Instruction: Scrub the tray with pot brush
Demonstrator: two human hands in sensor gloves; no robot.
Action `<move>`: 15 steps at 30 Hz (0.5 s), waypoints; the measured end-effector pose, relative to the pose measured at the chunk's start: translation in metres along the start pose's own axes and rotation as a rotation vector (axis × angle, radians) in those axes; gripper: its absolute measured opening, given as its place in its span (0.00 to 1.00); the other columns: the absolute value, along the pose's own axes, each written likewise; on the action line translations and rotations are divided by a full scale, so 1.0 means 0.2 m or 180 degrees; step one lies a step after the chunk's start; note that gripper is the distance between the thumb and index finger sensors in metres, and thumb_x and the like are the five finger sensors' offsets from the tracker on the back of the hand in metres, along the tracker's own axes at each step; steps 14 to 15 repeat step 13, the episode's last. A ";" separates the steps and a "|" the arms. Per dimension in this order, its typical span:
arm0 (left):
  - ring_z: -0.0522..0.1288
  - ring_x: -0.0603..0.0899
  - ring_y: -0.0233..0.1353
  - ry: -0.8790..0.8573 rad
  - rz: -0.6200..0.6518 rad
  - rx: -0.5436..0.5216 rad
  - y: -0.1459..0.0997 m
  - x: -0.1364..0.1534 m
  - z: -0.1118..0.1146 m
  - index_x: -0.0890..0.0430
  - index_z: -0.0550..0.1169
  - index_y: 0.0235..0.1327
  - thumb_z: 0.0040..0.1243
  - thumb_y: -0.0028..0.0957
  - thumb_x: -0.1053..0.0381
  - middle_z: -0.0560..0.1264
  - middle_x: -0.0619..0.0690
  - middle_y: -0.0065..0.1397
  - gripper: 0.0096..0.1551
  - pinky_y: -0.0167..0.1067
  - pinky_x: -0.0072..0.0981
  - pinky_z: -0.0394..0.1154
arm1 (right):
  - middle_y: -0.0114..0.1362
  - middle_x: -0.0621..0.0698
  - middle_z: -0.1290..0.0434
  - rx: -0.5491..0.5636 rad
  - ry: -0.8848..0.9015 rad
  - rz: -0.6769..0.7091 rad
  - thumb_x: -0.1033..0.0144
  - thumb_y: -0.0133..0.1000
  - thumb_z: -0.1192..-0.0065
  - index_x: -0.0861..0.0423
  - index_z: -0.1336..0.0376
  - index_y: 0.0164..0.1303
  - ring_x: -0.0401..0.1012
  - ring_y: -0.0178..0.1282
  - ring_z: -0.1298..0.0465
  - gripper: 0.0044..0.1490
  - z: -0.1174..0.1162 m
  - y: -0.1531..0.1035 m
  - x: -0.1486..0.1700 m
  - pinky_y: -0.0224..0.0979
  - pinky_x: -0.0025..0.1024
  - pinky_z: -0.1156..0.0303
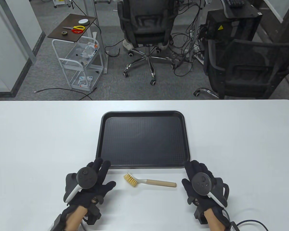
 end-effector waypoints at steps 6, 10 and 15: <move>0.38 0.59 0.86 0.0031 -0.0007 0.0047 0.01 0.00 0.01 0.34 0.52 0.78 0.62 0.41 0.29 0.39 0.40 0.85 0.53 0.79 0.57 0.34 | 0.87 0.52 0.53 -0.0042 0.0014 0.0000 0.47 0.55 0.41 0.42 0.54 0.82 0.54 0.87 0.52 0.46 0.00 0.01 0.00 0.83 0.59 0.52; 0.38 0.59 0.86 0.0011 -0.0016 0.0063 0.01 0.00 0.02 0.34 0.52 0.78 0.62 0.40 0.29 0.39 0.40 0.85 0.53 0.79 0.57 0.33 | 0.87 0.52 0.53 0.0007 0.0136 -0.0007 0.48 0.55 0.41 0.43 0.54 0.82 0.54 0.87 0.53 0.46 0.02 0.00 0.02 0.83 0.59 0.54; 0.38 0.59 0.86 0.0066 -0.0068 0.0093 0.02 0.00 0.03 0.33 0.52 0.78 0.62 0.41 0.29 0.39 0.40 0.85 0.53 0.79 0.57 0.33 | 0.87 0.52 0.54 0.0008 0.0160 0.0011 0.47 0.55 0.41 0.43 0.54 0.82 0.54 0.87 0.53 0.46 0.03 0.00 0.02 0.83 0.59 0.54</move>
Point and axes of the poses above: the tracker on the back of each hand, its own x axis roughly to the little-finger side, its own y axis roughly from the wrist to the fingertips, z = x × y, the point moved 3 cm from there along y, roughly from the wrist to the fingertips
